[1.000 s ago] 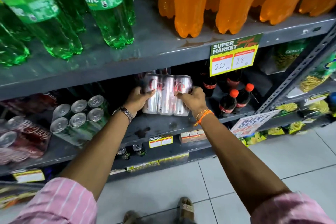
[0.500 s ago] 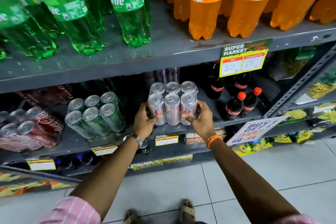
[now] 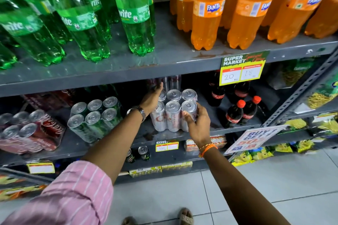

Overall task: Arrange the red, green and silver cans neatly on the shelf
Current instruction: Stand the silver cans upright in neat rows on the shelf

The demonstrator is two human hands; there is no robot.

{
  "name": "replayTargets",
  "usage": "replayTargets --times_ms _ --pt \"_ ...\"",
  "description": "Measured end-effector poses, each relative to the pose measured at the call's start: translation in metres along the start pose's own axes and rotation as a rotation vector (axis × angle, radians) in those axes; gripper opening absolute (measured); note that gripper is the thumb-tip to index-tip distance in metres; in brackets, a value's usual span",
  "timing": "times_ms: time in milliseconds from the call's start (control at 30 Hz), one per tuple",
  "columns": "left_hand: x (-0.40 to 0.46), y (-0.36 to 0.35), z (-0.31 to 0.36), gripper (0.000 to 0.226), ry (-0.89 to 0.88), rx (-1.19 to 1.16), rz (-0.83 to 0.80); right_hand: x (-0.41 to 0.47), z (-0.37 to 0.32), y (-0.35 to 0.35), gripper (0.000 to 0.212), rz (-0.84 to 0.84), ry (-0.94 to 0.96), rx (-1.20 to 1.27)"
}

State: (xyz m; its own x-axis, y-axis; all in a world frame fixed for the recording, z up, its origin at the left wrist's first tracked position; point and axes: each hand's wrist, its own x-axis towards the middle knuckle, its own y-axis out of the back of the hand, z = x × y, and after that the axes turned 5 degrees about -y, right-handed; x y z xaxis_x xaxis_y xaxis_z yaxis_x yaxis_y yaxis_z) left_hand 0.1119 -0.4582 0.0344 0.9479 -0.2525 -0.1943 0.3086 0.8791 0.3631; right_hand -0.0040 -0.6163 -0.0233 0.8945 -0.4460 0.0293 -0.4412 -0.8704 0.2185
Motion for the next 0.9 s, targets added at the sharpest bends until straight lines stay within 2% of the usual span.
replayTargets --times_ms 100,167,233,300,433,500,533,600,667,767,833,900 --pt "-0.004 0.005 -0.008 0.085 -0.024 0.026 0.073 0.018 0.002 0.008 0.063 -0.087 0.042 -0.084" --pt "-0.015 0.005 -0.016 0.081 -0.078 0.045 0.118 0.036 0.005 0.011 0.054 -0.140 0.011 -0.064" --pt "-0.030 -0.002 -0.029 0.066 -0.168 0.066 0.181 0.058 0.007 0.013 0.041 -0.217 -0.016 -0.043" --pt "-0.049 -0.012 -0.045 0.057 -0.212 0.045 0.206 0.076 0.003 0.011 0.041 -0.263 -0.036 -0.049" --pt "-0.072 -0.023 -0.059 0.021 -0.114 -0.166 0.171 0.100 -0.006 0.007 0.046 -0.352 -0.072 -0.121" --pt "-0.065 -0.016 -0.050 0.015 -0.096 -0.195 0.187 0.101 -0.014 0.009 0.045 -0.343 -0.081 -0.142" --pt "-0.057 -0.012 -0.043 0.016 -0.093 -0.205 0.204 0.093 -0.021 0.011 0.045 -0.307 -0.080 -0.148" --pt "-0.037 0.000 -0.023 0.024 -0.123 -0.188 0.208 0.064 -0.028 0.013 0.039 -0.125 -0.072 -0.110" --pt "-0.015 0.004 -0.003 0.048 -0.166 -0.100 0.122 0.023 -0.030 0.008 0.034 -0.002 -0.005 -0.037" --pt "0.013 -0.004 0.020 0.053 -0.182 -0.036 -0.050 -0.020 -0.017 -0.006 0.039 -0.055 0.115 -0.115" --pt "0.027 -0.013 0.028 0.054 -0.147 -0.004 -0.127 -0.028 -0.010 -0.011 0.044 -0.051 0.106 -0.149" --pt "0.040 -0.017 0.028 0.066 -0.103 0.070 -0.181 -0.028 -0.013 -0.010 0.045 -0.031 0.111 -0.182"
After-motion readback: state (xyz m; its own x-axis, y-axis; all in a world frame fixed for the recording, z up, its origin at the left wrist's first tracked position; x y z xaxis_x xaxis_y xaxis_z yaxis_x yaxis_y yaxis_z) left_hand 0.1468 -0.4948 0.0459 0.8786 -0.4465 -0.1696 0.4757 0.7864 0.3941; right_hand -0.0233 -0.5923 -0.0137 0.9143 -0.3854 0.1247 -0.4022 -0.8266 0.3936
